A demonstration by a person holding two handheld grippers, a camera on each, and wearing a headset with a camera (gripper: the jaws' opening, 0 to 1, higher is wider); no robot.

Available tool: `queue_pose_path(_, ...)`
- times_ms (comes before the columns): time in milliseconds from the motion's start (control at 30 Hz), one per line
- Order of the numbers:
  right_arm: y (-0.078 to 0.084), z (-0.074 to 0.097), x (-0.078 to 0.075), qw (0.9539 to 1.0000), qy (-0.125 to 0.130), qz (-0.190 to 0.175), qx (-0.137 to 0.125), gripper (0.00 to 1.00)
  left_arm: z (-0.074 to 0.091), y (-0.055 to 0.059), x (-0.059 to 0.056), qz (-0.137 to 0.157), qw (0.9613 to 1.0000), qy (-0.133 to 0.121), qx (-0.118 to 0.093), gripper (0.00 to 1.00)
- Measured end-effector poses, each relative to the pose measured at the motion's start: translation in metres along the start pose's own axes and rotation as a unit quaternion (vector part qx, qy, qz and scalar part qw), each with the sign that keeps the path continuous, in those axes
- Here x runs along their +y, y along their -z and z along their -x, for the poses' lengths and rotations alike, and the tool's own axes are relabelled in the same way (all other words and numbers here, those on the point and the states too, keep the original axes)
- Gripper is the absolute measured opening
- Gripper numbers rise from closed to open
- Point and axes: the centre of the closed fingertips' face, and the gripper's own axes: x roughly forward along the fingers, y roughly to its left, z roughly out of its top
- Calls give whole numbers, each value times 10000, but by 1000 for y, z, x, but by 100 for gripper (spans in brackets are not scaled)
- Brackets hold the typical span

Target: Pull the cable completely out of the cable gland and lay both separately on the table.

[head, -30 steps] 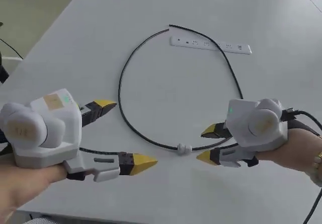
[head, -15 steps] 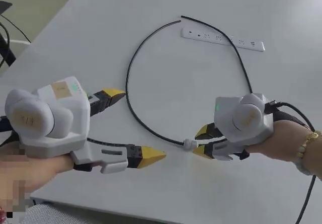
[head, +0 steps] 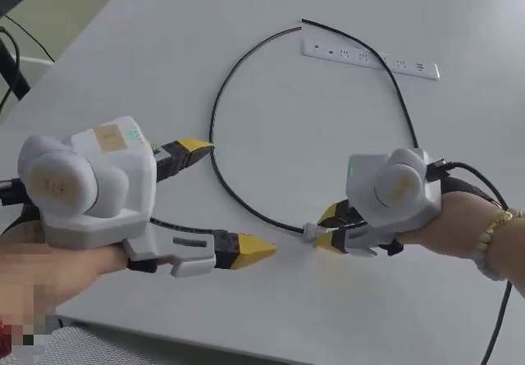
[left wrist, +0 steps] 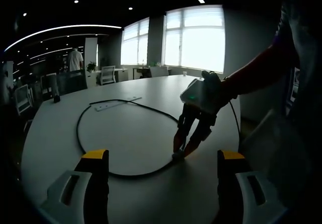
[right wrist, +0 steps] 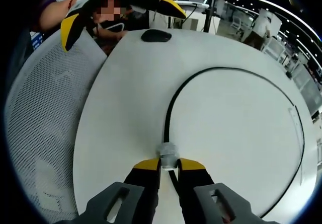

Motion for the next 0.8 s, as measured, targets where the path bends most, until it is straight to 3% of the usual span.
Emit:
queue_pose_path(267, -4, 5, -3, 9999, 97, 68, -48, 8, -1, 2, -5, -28, 10000, 50, 50, 89)
queue_pose_path(600, -30, 43, -10, 9979, 470, 15, -444, 8, -4, -10, -12, -177, 9997, 162, 19, 88)
queue_pose_path(800, -54, 77, -17, 9950, 745, 106, -660, 8, -7, -27, -16, -405, 9988, 283, -32, 87)
